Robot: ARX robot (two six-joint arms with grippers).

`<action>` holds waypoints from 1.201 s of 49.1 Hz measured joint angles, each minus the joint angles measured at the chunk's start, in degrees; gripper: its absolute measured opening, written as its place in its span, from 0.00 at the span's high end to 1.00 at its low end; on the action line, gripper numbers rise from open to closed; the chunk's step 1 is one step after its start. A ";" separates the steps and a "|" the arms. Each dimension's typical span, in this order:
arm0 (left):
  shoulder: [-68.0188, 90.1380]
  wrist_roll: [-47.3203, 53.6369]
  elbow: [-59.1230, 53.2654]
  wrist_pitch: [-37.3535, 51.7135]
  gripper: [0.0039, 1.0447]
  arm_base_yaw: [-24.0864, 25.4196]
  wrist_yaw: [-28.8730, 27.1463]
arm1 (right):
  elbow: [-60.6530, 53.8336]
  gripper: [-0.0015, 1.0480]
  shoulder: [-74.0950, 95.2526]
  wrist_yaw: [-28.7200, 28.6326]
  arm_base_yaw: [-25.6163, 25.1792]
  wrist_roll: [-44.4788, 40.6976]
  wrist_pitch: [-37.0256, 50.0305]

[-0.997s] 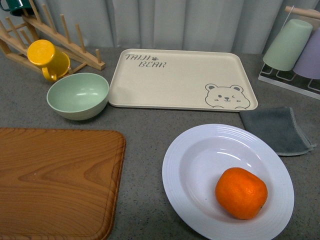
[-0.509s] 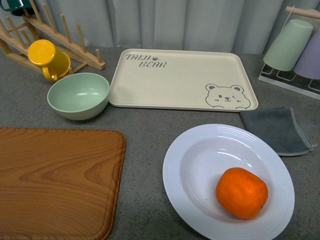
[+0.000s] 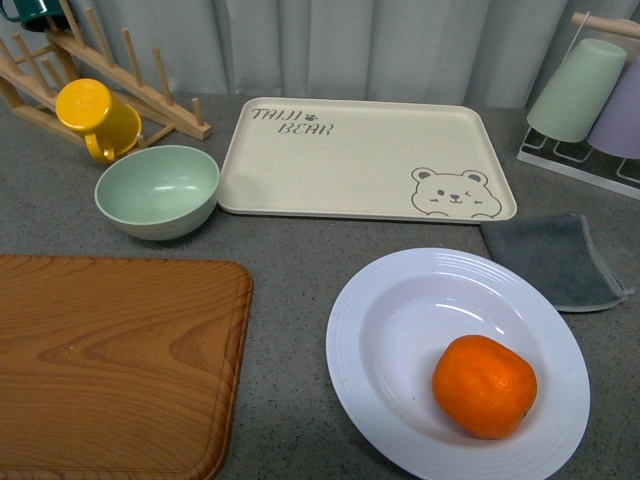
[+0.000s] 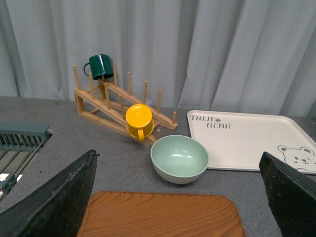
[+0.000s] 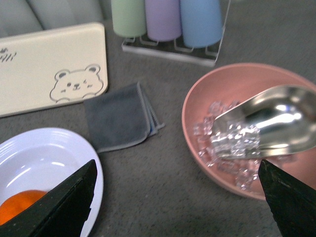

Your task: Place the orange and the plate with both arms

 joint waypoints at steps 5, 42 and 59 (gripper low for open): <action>0.00 0.00 0.00 0.00 0.06 0.00 0.00 | 3.21 0.09 12.48 -5.20 -2.36 1.40 -0.04; 0.00 0.02 0.00 0.00 0.06 0.00 0.00 | 17.29 0.09 71.60 -19.12 6.99 8.35 18.73; 0.00 0.02 0.00 0.00 0.06 0.00 0.00 | 20.76 0.09 78.12 -21.84 9.18 11.15 23.23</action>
